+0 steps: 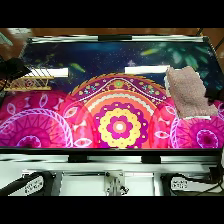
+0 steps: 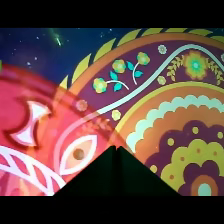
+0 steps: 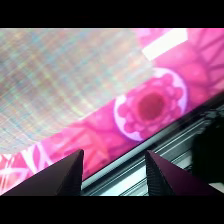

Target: Fold the shirts.

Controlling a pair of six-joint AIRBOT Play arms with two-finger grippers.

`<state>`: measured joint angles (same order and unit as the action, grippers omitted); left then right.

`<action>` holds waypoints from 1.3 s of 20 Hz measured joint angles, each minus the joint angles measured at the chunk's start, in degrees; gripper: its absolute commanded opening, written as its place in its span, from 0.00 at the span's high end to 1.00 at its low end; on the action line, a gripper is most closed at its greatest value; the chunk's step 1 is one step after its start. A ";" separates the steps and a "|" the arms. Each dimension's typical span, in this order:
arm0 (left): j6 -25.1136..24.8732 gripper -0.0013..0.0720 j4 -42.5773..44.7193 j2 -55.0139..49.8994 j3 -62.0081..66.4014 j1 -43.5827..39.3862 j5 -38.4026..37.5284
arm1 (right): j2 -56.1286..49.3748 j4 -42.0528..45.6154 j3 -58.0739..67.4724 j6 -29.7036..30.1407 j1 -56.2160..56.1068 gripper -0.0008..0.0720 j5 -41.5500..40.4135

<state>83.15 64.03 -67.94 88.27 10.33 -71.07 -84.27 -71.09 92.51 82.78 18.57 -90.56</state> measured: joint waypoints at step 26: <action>7.54 0.14 27.89 -18.75 0.00 -29.22 -12.02 | -10.73 -28.89 5.42 -1.70 -27.58 0.30 3.32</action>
<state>90.70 91.92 -86.70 88.27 -18.90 -83.09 -95.00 -99.98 97.93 81.08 -9.02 -87.24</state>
